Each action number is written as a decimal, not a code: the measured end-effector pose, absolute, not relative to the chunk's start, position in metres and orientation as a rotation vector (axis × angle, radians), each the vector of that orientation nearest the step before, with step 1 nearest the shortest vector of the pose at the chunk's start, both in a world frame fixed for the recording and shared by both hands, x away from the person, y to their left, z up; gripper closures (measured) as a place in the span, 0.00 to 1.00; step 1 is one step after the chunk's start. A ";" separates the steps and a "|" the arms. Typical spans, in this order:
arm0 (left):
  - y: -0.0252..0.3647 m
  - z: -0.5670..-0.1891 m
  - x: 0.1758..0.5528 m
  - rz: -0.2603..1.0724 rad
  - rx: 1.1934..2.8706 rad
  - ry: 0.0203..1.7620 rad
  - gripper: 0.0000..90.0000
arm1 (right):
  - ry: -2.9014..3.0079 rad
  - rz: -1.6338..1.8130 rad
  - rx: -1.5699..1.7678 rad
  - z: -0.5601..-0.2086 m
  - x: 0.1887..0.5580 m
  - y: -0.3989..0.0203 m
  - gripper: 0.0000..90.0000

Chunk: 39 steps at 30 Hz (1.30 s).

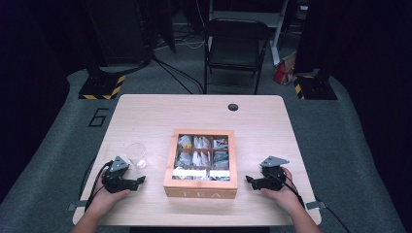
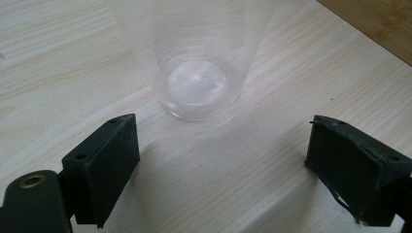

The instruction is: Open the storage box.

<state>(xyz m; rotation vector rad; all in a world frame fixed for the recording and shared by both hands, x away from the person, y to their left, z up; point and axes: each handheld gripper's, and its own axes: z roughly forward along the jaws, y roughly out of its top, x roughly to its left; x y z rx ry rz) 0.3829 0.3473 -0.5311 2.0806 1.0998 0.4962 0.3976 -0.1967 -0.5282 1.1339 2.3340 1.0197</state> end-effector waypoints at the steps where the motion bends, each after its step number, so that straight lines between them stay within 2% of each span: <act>1: 0.347 -0.531 0.383 0.497 2.082 1.101 0.13 | 2.334 1.019 1.133 -0.528 0.398 -0.197 0.15; 25: 0.347 -0.530 0.380 0.503 2.080 1.109 0.15 | 2.334 1.028 1.132 -0.528 0.397 -0.196 0.17; 30: 0.347 -0.529 0.379 0.494 2.088 1.105 0.17 | 2.331 1.043 1.126 -0.528 0.396 -0.197 0.25; 34: 0.347 -0.525 0.373 0.479 2.105 1.095 0.31 | 2.324 1.052 1.129 -0.526 0.395 -0.198 0.38; 39: 0.343 -0.519 0.367 0.374 2.072 1.126 0.35 | 2.336 1.064 1.154 -0.521 0.391 -0.196 0.44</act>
